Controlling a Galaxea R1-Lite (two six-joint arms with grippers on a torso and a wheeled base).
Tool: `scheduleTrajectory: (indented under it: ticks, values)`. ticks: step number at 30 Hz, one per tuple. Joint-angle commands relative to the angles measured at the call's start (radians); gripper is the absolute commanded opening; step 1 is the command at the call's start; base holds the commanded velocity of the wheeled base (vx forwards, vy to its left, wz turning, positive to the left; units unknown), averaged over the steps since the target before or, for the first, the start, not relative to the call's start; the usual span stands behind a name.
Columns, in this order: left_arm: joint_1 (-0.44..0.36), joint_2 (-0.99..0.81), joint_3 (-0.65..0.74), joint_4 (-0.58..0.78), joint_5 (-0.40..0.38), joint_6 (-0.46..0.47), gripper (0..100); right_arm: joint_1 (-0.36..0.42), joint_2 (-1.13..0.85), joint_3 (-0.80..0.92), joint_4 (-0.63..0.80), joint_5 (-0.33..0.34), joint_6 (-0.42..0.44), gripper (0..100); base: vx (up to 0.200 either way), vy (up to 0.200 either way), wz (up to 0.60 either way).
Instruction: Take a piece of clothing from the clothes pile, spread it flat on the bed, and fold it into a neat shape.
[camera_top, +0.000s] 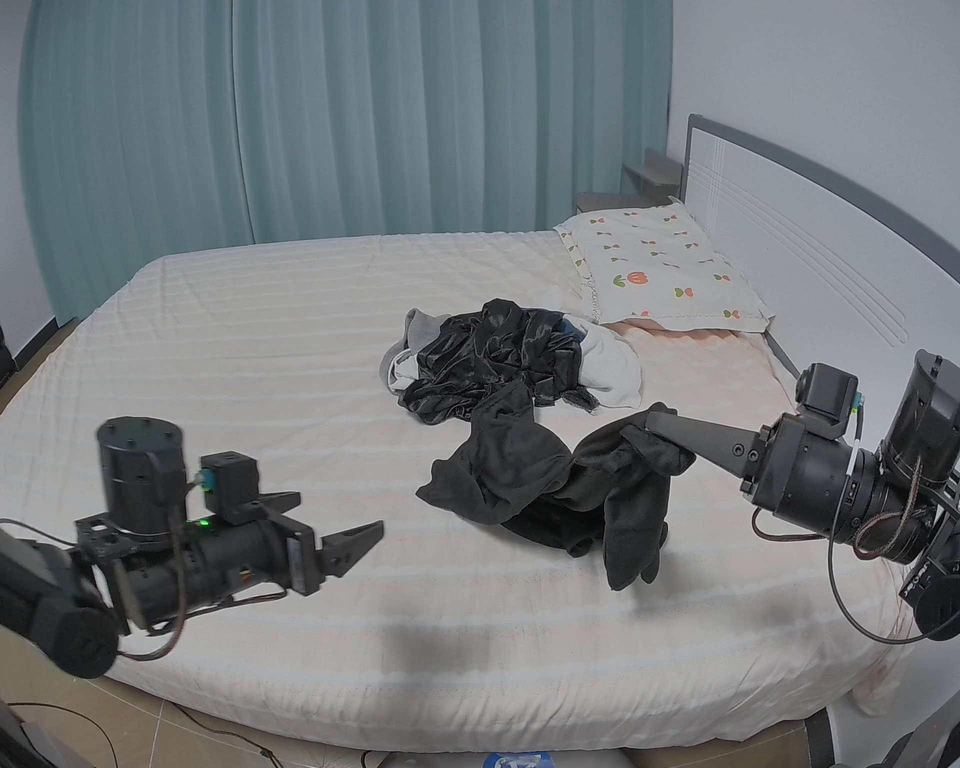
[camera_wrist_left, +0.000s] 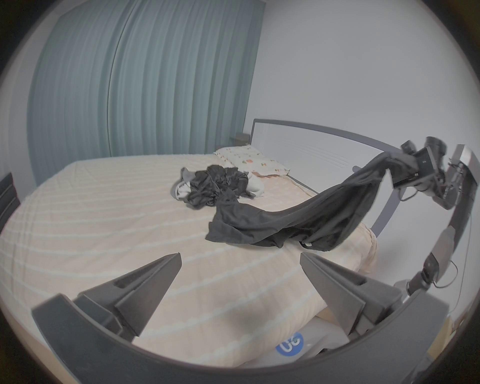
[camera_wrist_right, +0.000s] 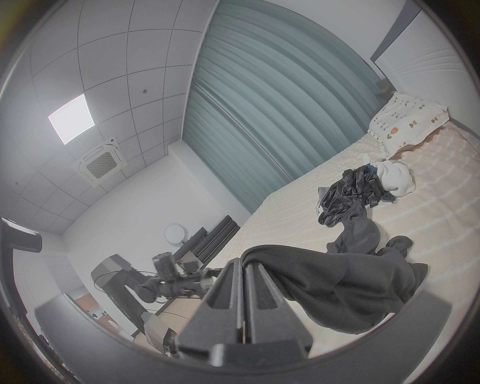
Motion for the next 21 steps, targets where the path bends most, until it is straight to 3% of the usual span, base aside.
scheduleTrajectory:
  ticks: [1, 7, 21]
  values:
    - [-0.141, 0.470, -0.241, -0.147, 0.088, -0.101, 100, 0.015, 0.027, -0.040, 0.000, -0.005, 0.000, 0, 0.000, 0.000, 0.00]
    - [-0.157, 0.600, -0.361, -0.204, 0.146, -0.103, 100, 0.023, 0.021, -0.047, 0.000, -0.005, -0.003, 0, 0.000, 0.000, 0.00]
    - [-0.155, 0.663, -0.479, -0.212, 0.137, -0.184, 100, 0.012, 0.031, -0.061, 0.002, -0.007, -0.003, 0, 0.000, 0.000, 0.00]
